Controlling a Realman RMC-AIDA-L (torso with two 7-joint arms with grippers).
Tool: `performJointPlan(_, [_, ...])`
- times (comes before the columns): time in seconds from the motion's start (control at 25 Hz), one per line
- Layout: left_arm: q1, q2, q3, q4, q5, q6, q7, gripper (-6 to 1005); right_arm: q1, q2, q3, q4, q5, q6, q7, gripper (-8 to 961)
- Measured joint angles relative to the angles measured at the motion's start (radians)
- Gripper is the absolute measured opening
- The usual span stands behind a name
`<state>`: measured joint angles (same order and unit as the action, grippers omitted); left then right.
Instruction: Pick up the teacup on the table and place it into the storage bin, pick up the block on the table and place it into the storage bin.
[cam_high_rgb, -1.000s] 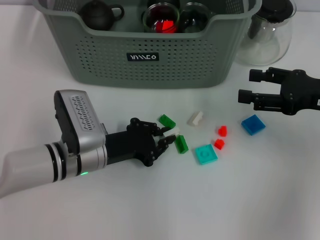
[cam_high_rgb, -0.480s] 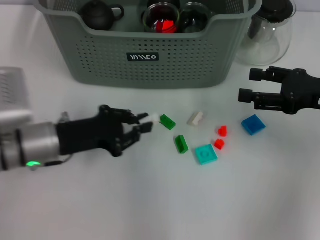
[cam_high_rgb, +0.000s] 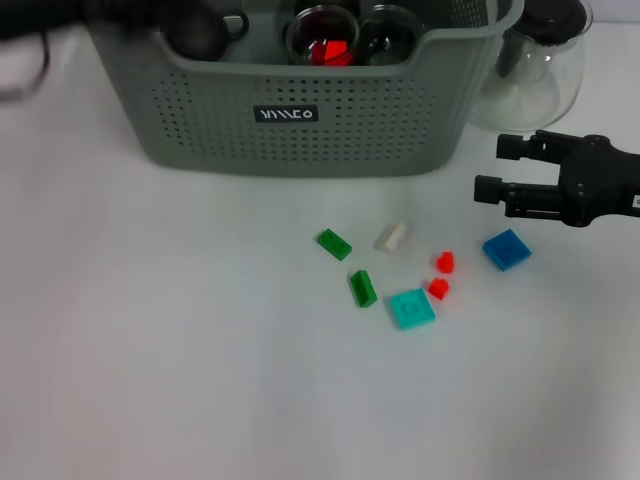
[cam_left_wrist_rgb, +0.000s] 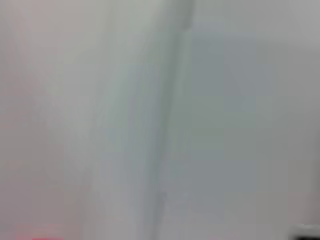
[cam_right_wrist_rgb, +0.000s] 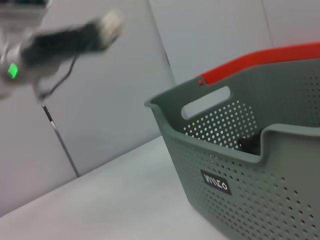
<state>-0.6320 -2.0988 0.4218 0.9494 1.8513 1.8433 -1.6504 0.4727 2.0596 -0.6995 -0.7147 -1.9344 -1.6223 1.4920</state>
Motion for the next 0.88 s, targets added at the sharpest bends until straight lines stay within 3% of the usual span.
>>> performJointPlan(0.08, [-0.064,0.016,0.059,0.057,0.031,-0.125,-0.134,164,0.001,0.001,-0.001,0.0,0.0,0.0,0.0,856])
performJointPlan(0.2, [-0.152,0.067,0.242,0.073,0.133,-0.356,-0.342,163,0.001,0.002,0.0,0.0,0.0,0.0,-0.001,856])
performJointPlan(0.28, [-0.231,0.109,0.422,0.03,0.274,-0.536,-0.512,163,0.002,0.003,0.0,0.0,0.0,0.001,-0.002,855])
performJointPlan(0.36, [-0.29,0.124,0.513,-0.037,0.382,-0.625,-0.6,171,0.004,0.004,0.0,-0.001,0.001,0.002,-0.002,855])
performJointPlan(0.44, [-0.346,0.118,0.551,-0.118,0.467,-0.691,-0.64,179,0.007,0.005,0.0,-0.001,0.001,0.002,-0.002,855])
performJointPlan(0.68, [-0.47,0.065,0.571,-0.296,0.703,-0.867,-0.758,202,0.011,0.006,0.0,-0.001,0.002,0.003,-0.003,856])
performJointPlan(0.76, [-0.476,0.044,0.571,-0.29,0.728,-0.878,-0.761,210,0.01,0.005,0.0,-0.001,0.002,0.004,-0.003,856])
performJointPlan(0.88, [-0.446,0.029,0.56,-0.208,0.706,-0.846,-0.754,222,0.007,0.004,0.001,0.0,0.002,0.007,-0.003,856])
